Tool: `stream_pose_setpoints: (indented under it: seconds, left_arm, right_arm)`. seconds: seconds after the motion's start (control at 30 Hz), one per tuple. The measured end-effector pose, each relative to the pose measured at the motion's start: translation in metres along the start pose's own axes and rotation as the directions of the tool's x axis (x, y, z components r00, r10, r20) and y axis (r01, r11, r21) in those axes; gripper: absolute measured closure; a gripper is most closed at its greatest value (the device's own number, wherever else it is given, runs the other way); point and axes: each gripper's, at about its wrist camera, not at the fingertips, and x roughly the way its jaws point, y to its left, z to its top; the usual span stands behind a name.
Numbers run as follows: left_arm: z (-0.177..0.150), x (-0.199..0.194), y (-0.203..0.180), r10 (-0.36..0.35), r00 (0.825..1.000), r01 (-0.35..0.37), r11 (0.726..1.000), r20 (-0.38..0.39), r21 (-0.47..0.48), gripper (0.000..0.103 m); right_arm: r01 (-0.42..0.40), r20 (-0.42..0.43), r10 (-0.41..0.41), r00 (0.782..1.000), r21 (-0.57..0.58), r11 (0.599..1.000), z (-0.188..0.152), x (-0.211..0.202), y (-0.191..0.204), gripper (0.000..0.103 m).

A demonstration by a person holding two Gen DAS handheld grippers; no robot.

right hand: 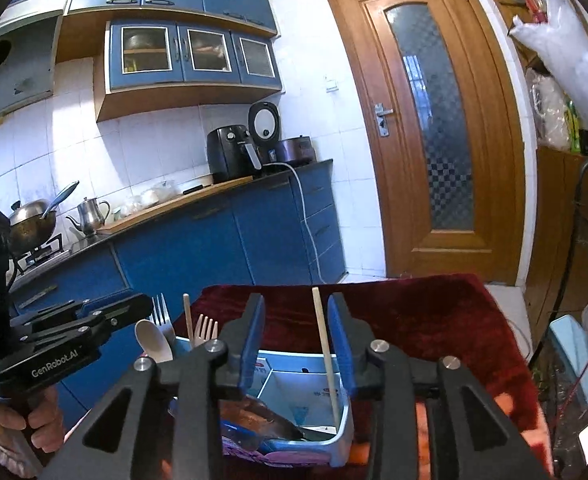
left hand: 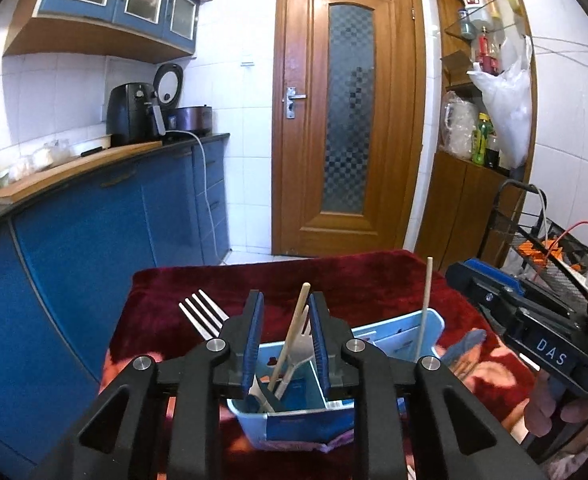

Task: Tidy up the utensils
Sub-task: 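Lower the knife into the holder and open the left tool while the right tool drops the chopstick in, then move both open tools back down over the remaining chopsticks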

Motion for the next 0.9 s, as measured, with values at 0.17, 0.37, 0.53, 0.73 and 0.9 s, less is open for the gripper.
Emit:
stream_pose_setpoints:
  seconds: [0.17,0.37,0.53,0.73,0.9]
  left_arm:
    - [-0.002,-0.015,0.002,0.004,1.000,-0.004,1.000,-0.004,-0.012,0.079]
    - [-0.005,-0.041,-0.002,0.014,1.000,-0.014,1.000,-0.009,0.002,0.079]
    - [-0.008,-0.058,-0.004,0.018,1.000,-0.018,1.000,-0.022,0.004,0.079]
    - [-0.019,-0.072,-0.008,0.009,0.999,-0.009,1.000,-0.049,0.003,0.079]
    - [-0.030,-0.076,-0.010,-0.026,0.995,0.025,1.000,-0.098,-0.015,0.079]
  right_arm:
    - [0.014,0.000,-0.014,1.000,0.019,1.000,0.004,-0.016,0.006,0.067]
    - [0.027,-0.025,-0.026,0.999,0.059,0.998,0.003,-0.036,0.014,0.065]
    - [0.038,-0.045,-0.036,0.998,0.044,0.998,0.001,-0.053,0.023,0.065]
    - [0.062,-0.099,-0.059,0.993,0.028,0.998,-0.006,-0.067,0.029,0.065]
    - [0.081,-0.168,-0.075,0.983,0.033,0.996,-0.018,-0.072,0.027,0.065]
